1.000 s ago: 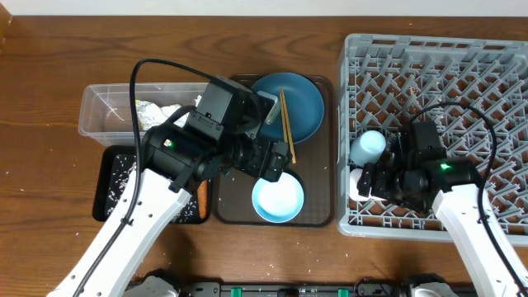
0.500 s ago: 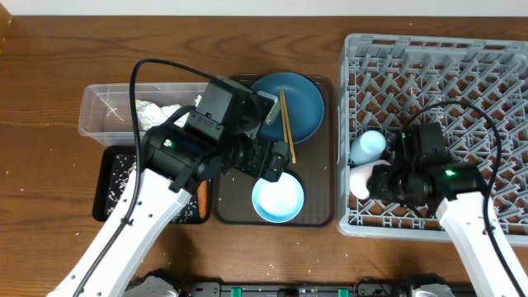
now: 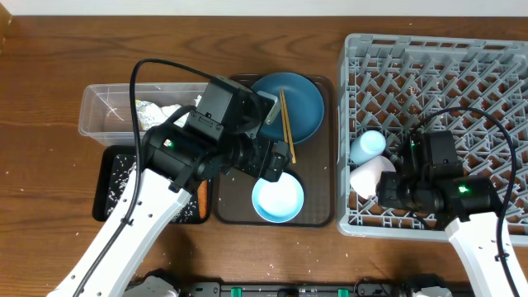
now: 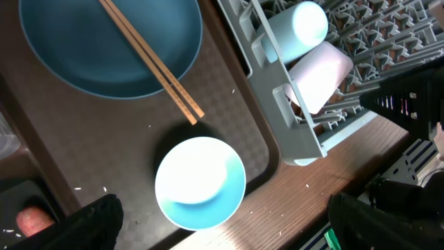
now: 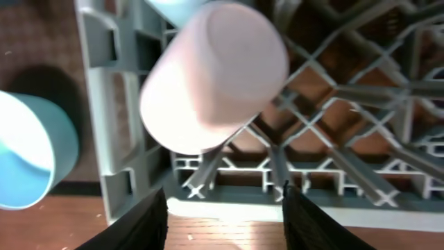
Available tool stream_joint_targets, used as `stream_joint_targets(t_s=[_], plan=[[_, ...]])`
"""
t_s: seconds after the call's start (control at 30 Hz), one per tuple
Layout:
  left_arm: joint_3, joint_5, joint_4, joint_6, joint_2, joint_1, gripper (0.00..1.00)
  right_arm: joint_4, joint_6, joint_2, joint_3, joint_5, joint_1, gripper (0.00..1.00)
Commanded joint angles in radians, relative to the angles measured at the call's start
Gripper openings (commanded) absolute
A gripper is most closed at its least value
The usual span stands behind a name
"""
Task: Sort waste into correct bins and load items into the dishwasher rack
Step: 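Open the right gripper and release the pink cup in the rack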
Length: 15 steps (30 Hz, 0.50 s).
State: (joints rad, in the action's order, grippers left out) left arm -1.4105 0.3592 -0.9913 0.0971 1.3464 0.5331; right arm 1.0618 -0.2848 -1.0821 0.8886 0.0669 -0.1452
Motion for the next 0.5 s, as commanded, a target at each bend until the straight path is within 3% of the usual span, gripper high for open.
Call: stream_joint_targets(t_s=[0.0,0.17,0.47], plan=[[0.001,-0.010,-0.003,-0.007,0.001,0.000,0.96,-0.035,0.029,0.003,0.021,-0.086,-0.004,0.55],[0.001,-0.010,-0.003,-0.006,0.001,0.000,0.96,-0.148,0.058,0.001,0.020,-0.085,-0.004,0.63],[0.001,-0.010,-0.003,-0.007,0.001,0.000,0.96,-0.258,0.102,-0.080,0.010,-0.085,-0.004,0.64]])
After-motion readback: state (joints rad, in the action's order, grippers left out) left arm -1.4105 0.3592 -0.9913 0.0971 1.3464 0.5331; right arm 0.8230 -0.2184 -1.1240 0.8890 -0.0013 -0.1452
